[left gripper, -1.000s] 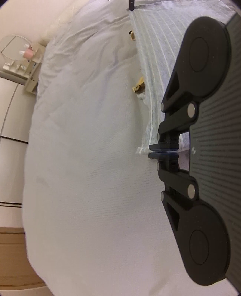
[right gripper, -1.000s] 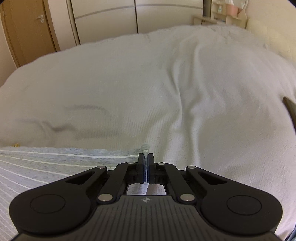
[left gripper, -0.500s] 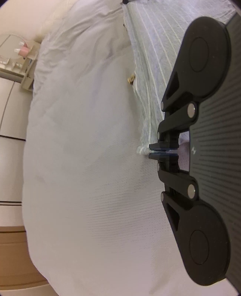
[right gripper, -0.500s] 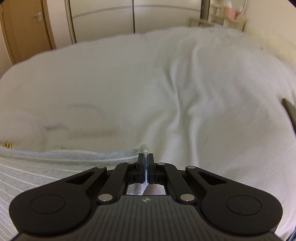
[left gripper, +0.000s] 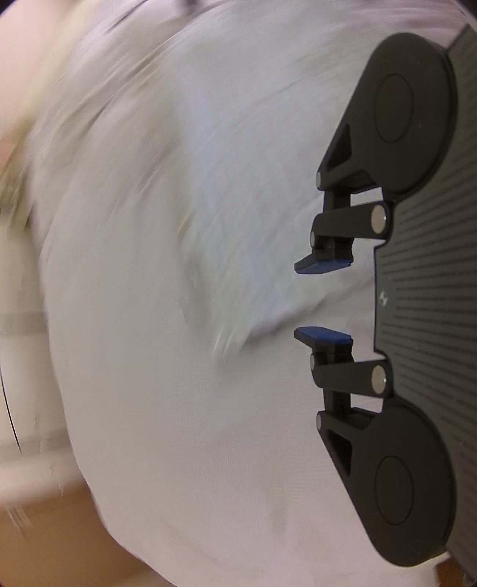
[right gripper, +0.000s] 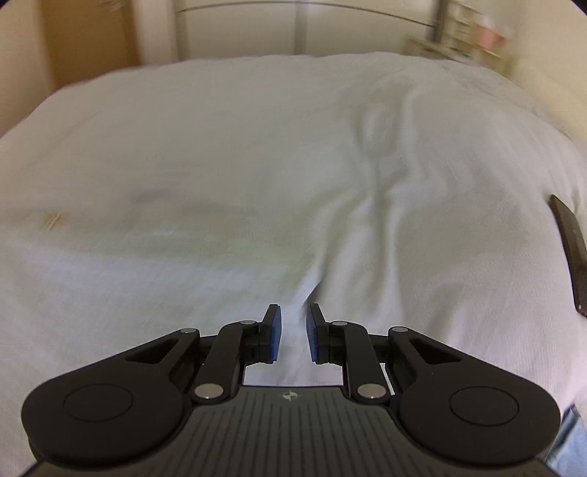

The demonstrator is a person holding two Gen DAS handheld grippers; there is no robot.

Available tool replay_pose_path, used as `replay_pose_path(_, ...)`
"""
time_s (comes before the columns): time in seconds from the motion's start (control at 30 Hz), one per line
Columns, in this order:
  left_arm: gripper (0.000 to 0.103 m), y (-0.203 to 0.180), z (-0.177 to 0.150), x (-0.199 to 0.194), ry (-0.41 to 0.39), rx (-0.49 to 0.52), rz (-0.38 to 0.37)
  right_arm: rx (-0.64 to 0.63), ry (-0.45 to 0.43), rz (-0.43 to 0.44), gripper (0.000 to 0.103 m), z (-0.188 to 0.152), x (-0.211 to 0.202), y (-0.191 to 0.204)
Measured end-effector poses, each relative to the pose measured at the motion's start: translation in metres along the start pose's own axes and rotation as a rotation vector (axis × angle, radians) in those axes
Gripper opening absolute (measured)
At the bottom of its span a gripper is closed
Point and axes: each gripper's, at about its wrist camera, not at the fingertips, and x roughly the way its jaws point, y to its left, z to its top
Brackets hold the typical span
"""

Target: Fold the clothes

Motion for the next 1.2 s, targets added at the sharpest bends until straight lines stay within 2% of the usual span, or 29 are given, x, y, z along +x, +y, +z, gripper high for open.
replay_pose_path(0.07,0.029,-0.028,-0.013,-0.015,0.022,0.102,-0.038,-0.084,0.039,0.055,0.019,-0.025,-0.015,0.024)
replay_pose_path(0.13,0.031,-0.052,-0.034,-0.018,0.059,0.164,-0.062,-0.154,0.086,0.111,0.019,-0.052,-0.027,0.047)
replay_pose_path(0.23,0.030,-0.071,-0.067,-0.012,0.152,0.234,-0.052,-0.166,0.152,0.153,0.019,-0.086,-0.034,0.065)
replay_pose_path(0.3,0.031,-0.072,-0.077,-0.020,0.160,0.250,-0.030,-0.147,0.208,0.153,0.019,-0.101,-0.032,0.067)
replay_pose_path(0.37,0.034,-0.077,-0.086,-0.032,0.153,0.284,-0.001,-0.190,0.201,0.119,0.020,-0.109,-0.043,0.070)
replay_pose_path(0.43,0.040,-0.091,-0.090,-0.042,0.132,0.384,0.030,-0.254,0.178,0.084,0.029,-0.115,-0.053,0.072)
replay_pose_path(0.5,0.045,-0.107,-0.095,-0.045,0.114,0.505,0.070,-0.364,0.135,0.059,0.046,-0.122,-0.067,0.082)
replay_pose_path(0.57,0.046,-0.122,-0.103,-0.044,0.100,0.625,0.117,-0.518,0.094,0.027,0.051,-0.130,-0.075,0.096)
replay_pose_path(0.7,0.046,-0.145,-0.109,-0.015,0.086,0.786,0.212,-0.772,0.063,-0.009,0.052,-0.148,-0.070,0.125)
replay_pose_path(0.73,0.046,-0.148,-0.109,-0.008,0.080,0.816,0.230,-0.823,0.067,-0.026,0.051,-0.153,-0.065,0.130)
replay_pose_path(0.83,0.036,-0.151,-0.110,0.010,0.065,0.887,0.279,-1.001,0.038,-0.108,0.047,-0.169,-0.046,0.141)
replay_pose_path(0.9,0.020,-0.148,-0.107,0.019,0.059,0.894,0.309,-1.113,0.022,-0.146,0.039,-0.179,-0.035,0.144)
replay_pose_path(0.93,0.019,-0.144,-0.105,0.021,0.062,0.880,0.310,-1.158,0.016,-0.160,0.037,-0.183,-0.031,0.144)
replay_pose_path(1.0,0.008,-0.142,-0.105,0.022,0.062,0.880,0.296,-1.184,0.013,-0.182,0.028,-0.185,-0.023,0.140)
replay_pose_path(1.03,0.007,-0.142,-0.105,0.020,0.063,0.882,0.284,-1.179,0.018,-0.188,0.024,-0.184,-0.021,0.138)
replay_pose_path(1.1,0.005,-0.140,-0.105,0.014,0.055,0.871,0.268,-1.162,0.023,-0.190,0.000,-0.180,-0.019,0.132)
replay_pose_path(1.2,0.004,-0.138,-0.100,-0.003,0.033,0.832,0.256,-1.131,0.008,-0.173,0.000,-0.174,-0.024,0.124)
